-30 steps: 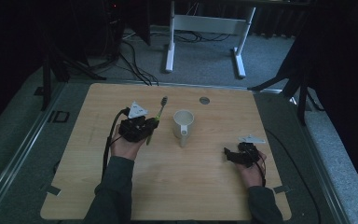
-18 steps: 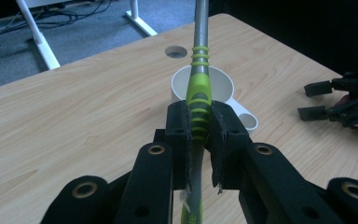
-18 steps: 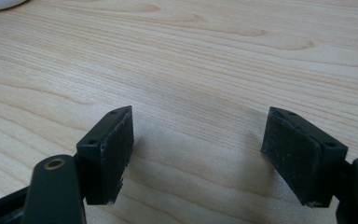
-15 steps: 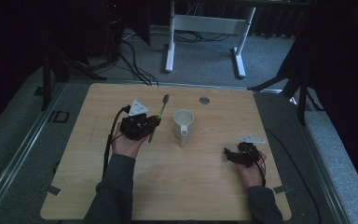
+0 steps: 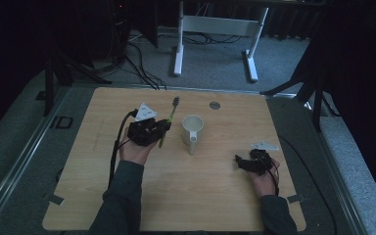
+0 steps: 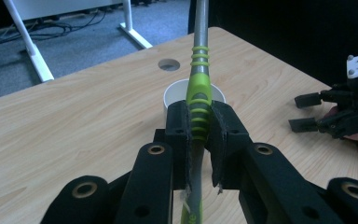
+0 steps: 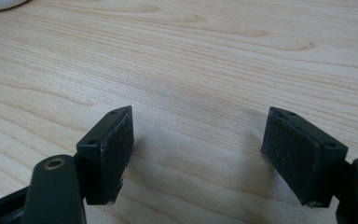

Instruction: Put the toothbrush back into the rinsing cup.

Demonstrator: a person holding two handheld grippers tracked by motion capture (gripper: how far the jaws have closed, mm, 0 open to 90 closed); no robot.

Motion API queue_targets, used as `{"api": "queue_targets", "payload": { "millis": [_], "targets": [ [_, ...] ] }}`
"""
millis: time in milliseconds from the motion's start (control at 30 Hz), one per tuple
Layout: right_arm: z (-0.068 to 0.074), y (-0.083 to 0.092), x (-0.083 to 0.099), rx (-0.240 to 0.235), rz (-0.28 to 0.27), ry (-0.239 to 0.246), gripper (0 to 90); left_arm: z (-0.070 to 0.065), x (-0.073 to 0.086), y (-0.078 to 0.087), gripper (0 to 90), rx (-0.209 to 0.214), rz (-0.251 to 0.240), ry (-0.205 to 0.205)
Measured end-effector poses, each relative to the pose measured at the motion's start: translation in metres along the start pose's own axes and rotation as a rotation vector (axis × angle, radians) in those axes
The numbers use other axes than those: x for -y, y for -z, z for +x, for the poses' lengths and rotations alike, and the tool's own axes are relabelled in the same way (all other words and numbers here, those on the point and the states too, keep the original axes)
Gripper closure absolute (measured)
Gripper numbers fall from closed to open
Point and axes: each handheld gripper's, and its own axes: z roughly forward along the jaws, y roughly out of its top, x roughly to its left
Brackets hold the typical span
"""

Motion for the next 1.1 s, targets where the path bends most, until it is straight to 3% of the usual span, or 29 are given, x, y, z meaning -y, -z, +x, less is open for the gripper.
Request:
{"api": "queue_targets", "payload": {
  "millis": [1100],
  "targets": [
    [0.0001, 0.0, -0.0001, -0.001, 0.0, 0.001, 24.5, -0.0037, -0.0049, -0.0047, 79.0, 0.029, -0.106, 0.005]
  ]
}}
